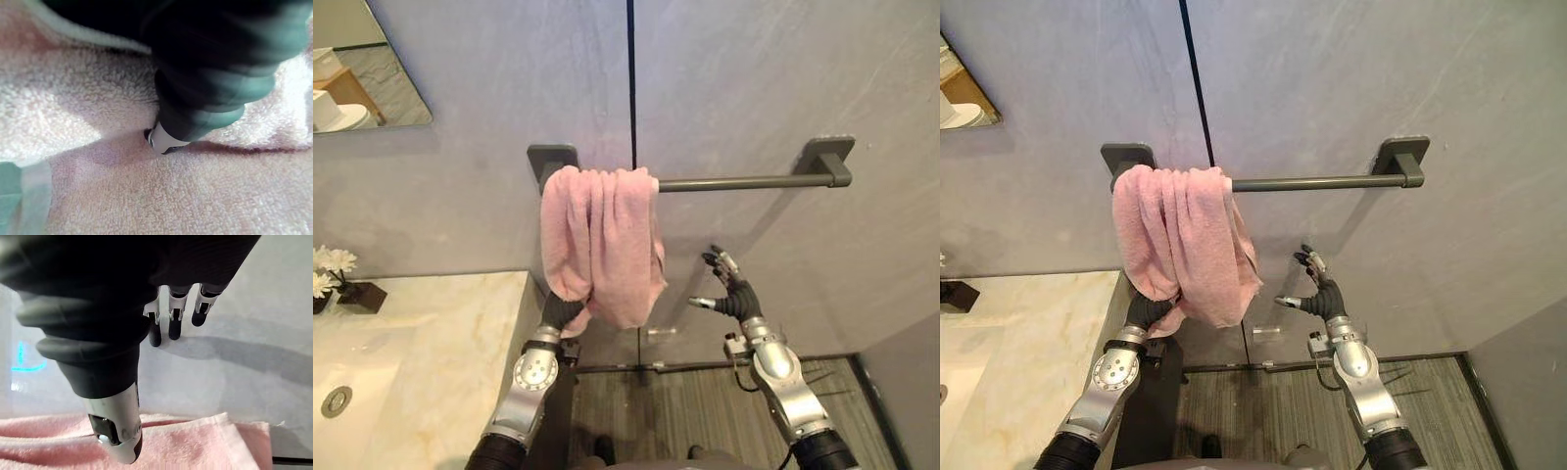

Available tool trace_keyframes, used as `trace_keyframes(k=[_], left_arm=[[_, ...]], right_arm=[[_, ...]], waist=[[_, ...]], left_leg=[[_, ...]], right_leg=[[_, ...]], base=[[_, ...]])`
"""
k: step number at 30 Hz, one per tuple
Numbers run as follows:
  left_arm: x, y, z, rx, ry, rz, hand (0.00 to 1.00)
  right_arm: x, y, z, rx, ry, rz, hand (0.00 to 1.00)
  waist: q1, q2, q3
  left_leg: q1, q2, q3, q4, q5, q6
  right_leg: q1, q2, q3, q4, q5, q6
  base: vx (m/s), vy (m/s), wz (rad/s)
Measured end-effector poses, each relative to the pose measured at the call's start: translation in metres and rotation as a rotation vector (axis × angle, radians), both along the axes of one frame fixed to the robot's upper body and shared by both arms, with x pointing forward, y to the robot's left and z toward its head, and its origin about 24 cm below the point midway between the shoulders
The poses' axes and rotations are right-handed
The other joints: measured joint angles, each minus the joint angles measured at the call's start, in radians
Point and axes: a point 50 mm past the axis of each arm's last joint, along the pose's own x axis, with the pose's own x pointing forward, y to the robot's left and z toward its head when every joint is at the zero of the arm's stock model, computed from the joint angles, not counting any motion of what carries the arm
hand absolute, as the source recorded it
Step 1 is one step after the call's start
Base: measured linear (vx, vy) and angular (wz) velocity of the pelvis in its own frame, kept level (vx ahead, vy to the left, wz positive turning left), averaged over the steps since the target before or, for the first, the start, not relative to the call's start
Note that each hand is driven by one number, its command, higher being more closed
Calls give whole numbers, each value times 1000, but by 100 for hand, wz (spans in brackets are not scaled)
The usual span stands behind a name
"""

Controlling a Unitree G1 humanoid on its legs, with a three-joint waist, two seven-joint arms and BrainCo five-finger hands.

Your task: Organize washtable

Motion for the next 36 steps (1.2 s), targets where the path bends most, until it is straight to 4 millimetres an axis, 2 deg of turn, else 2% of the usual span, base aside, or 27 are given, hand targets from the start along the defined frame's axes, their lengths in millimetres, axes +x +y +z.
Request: trace_keyframes(k=[3,6,10,12,13,14,28,30,36], left_arm=[[-1,-6,0,-11,-3,-11,100],[0,-9,0,-18,-6,-15,100],[0,-12,0,-23,-7,-19,100],[0,-14,0,-25,-7,-23,100],[-1,-15,-1,-27,-8,-23,100],[-1,-17,-1,-31,-8,-25,100],[6,-20,-1,-24,-7,-39,100],[6,-20,-1,-24,-7,-38,100],[6,-19,-1,-24,-8,-36,100]], right_arm=[[3,6,3,11,-10,24,0],[6,12,4,16,-9,44,0],[17,39,9,4,-25,151,0],[19,46,9,5,-22,173,0],[20,49,8,1,-15,186,100],[21,50,7,-3,-9,186,100],[26,59,0,-24,28,222,100],[26,57,0,-24,30,214,100],[31,32,0,-5,32,107,100]], waist=[[15,-2,-7],[15,-2,-11],[19,-3,-11],[21,-3,-12],[24,-4,-12],[35,-4,-12],[49,-12,-28],[49,-14,-30],[49,-19,-33]], left_leg=[[-6,-1,-7,0,4,-1],[-17,-1,-26,0,12,-1],[-27,0,-46,0,19,-4],[-31,1,-54,0,22,-4],[-32,1,-55,0,22,-5],[-33,1,-56,0,22,-5],[-59,4,-78,0,32,-8],[-59,4,-77,-1,31,-8],[-52,8,-57,-1,31,-9]], right_leg=[[-2,0,-7,0,0,0],[-3,1,-25,-1,0,0],[-2,7,-43,-1,-1,-2],[-3,7,-51,0,-2,-3],[-3,8,-51,0,-2,-4],[-3,8,-53,0,-2,-4],[-18,8,-75,3,-4,-6],[-18,8,-75,3,-4,-6],[-18,10,-62,2,-4,-6]], base=[[-3,-15,7],[-8,-23,19],[-37,-24,13],[-31,-22,15],[-35,-19,6],[-40,-20,3],[-14,-12,5],[0,0,0],[-17,-9,-6]])
